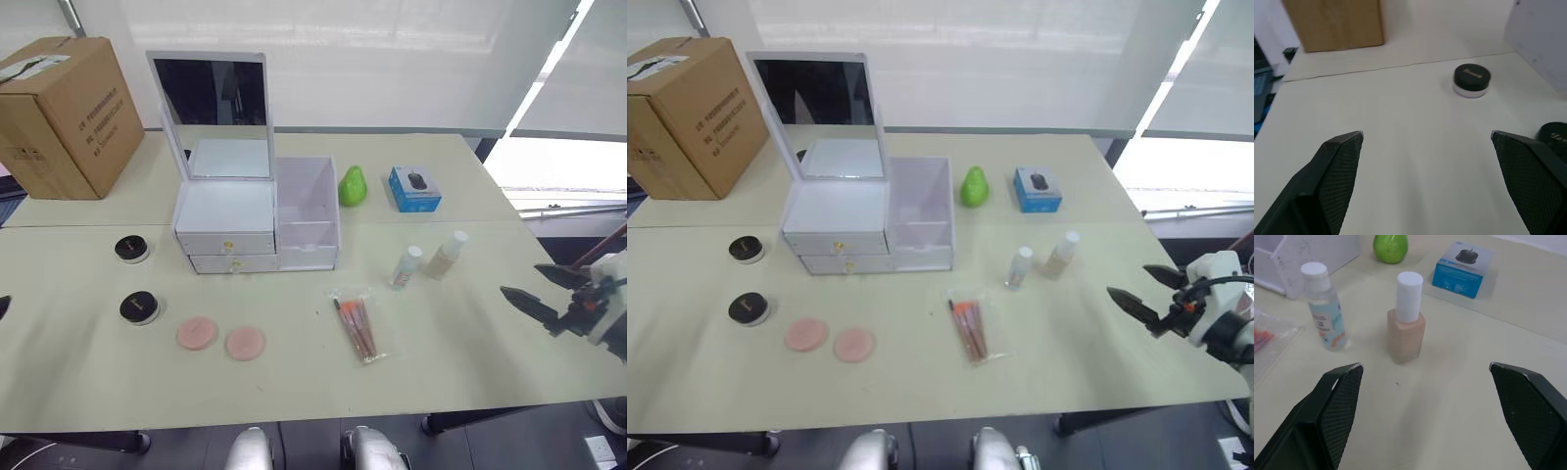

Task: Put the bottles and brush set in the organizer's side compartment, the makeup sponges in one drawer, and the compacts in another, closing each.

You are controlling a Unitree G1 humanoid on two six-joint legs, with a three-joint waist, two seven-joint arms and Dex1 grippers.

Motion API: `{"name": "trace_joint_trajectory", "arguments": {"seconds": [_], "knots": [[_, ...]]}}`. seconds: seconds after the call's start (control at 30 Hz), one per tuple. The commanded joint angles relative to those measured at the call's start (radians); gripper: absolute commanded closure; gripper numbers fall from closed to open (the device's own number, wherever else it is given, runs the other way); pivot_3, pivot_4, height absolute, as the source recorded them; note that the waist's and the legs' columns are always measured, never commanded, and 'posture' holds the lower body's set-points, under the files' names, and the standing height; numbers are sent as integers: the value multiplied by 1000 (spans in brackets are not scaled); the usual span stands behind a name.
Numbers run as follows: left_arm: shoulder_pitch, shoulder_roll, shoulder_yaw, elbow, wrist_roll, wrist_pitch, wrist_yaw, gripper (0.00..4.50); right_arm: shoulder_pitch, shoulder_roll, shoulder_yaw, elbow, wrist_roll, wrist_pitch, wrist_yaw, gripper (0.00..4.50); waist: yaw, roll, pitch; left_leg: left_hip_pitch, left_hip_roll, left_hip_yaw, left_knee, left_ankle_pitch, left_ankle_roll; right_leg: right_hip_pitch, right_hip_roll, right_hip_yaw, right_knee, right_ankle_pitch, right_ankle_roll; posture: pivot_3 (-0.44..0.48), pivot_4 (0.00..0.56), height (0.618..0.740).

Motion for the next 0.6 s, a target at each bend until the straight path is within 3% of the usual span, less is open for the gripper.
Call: {"name": "trace_joint_trajectory", "arguments": {"seconds": [0.03,0.17,0.3,0.6], "knots": [[70,-76,-55,-364,-95,128,25,0,-20,106,35,-188,-18,112,-246,16,-2,-1,-1,-1,0,0,0,0,0,0,0,0,0,0,0,0,150,722],[121,-117,-69,-580,-160,232,41,0,-60,211,99,-284,-62,167,-408,16,-4,-2,-1,-2,0,-1,0,4,6,-2,2,1,1,1,-1,0,150,722],[168,-156,-129,-779,-227,303,47,0,-145,294,153,-259,-113,139,-517,16,-7,1,-2,-1,-1,-1,0,4,7,-1,2,4,1,1,0,0,150,722],[181,-212,-212,-1002,-284,330,97,0,-272,350,224,-97,-165,74,-553,16,-6,0,-2,-1,-1,-2,2,4,7,1,3,5,0,1,0,0,150,722]]}}
